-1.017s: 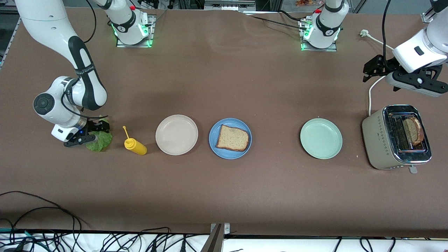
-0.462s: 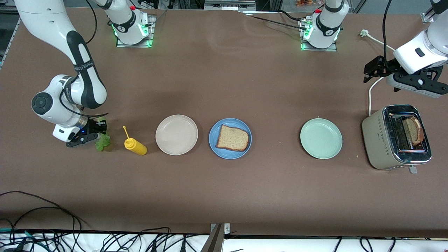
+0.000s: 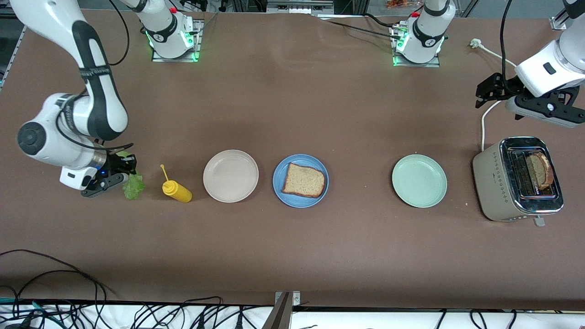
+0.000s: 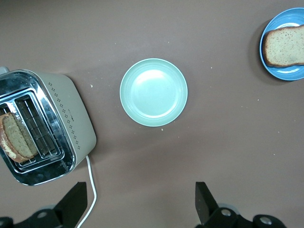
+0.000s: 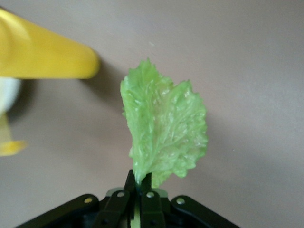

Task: Make sandwich in blue plate with both arms
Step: 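Lift the lettuce leaf with the right gripper over the blue plate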

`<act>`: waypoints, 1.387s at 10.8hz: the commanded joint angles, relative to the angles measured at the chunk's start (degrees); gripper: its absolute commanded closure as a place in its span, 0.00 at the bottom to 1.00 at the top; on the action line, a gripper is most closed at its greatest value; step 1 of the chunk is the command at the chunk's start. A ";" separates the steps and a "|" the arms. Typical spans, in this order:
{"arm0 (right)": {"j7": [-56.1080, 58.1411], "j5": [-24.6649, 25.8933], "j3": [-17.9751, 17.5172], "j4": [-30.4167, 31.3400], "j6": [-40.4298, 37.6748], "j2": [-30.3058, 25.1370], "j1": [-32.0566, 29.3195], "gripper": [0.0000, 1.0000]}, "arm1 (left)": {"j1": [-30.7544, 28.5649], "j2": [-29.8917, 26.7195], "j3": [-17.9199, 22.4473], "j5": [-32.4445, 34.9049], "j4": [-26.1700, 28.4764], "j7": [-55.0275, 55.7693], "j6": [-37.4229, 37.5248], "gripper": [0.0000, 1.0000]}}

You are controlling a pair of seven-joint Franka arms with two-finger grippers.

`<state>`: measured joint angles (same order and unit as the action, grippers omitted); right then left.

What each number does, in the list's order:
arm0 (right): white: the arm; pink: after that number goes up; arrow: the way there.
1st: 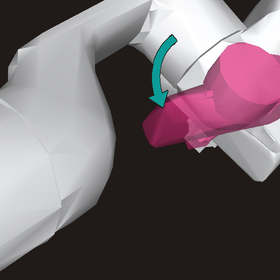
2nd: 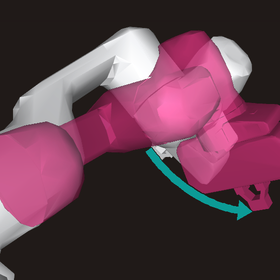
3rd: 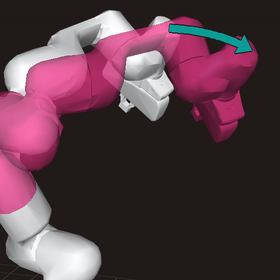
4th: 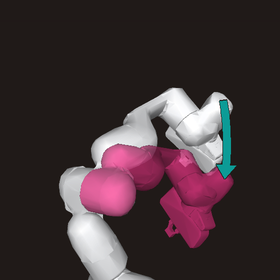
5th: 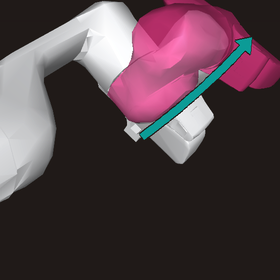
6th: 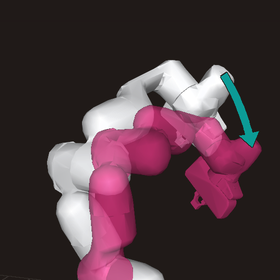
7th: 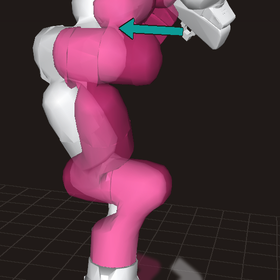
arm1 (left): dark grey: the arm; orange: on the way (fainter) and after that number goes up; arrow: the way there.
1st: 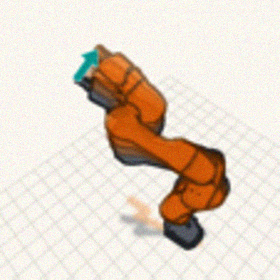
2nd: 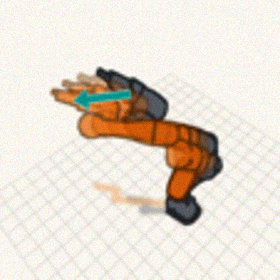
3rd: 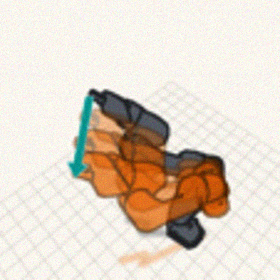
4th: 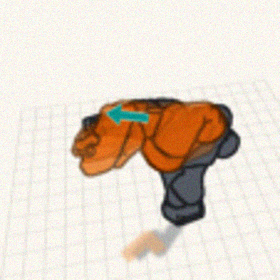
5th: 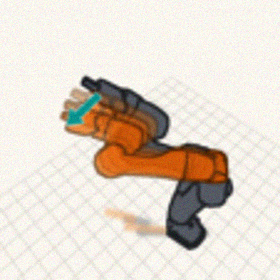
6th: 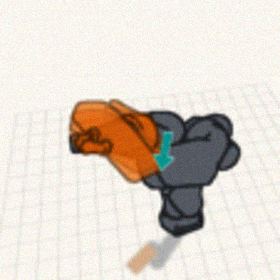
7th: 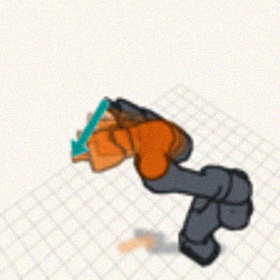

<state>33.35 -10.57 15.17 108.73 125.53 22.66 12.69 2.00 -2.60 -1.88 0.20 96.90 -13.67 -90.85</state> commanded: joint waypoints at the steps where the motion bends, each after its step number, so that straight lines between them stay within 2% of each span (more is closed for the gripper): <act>1: -6.15 0.02 -1.36 -15.86 -20.27 -0.78 1.27 1.00 | 0.02 0.57 0.21 -0.20 -1.45 0.22 1.38 0.00; 5: -15.82 0.82 -1.46 -24.94 -30.68 -0.17 5.57 1.00 | 0.02 0.57 0.21 -0.20 -1.45 0.14 1.47 0.00; 8: -30.05 -0.06 1.96 -29.52 -31.49 3.42 15.22 1.00 | 0.02 0.49 0.21 -0.20 -1.45 0.05 1.56 0.00; 10: -39.64 -6.53 2.67 -31.90 -29.40 8.08 20.16 1.00 | 0.02 0.49 0.21 -0.20 -1.45 0.05 1.56 0.00; 12: -46.33 -12.16 6.61 -33.66 -23.70 13.35 27.78 1.00 | 0.02 0.49 0.21 -0.20 -1.45 0.05 1.56 0.00; 14: -57.99 -14.12 10.83 -36.02 -17.89 18.97 36.40 1.00 | 0.02 0.49 0.21 -0.20 -1.45 0.05 1.82 0.00; 15: -61.96 -14.12 10.76 -38.82 -16.74 21.44 37.83 1.00 | 0.02 0.49 0.21 -0.20 -1.45 0.05 1.99 0.00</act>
<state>-19.33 -22.93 22.64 77.42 106.94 37.35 44.96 2.02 -2.54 -1.70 0.19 96.79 -13.67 -90.42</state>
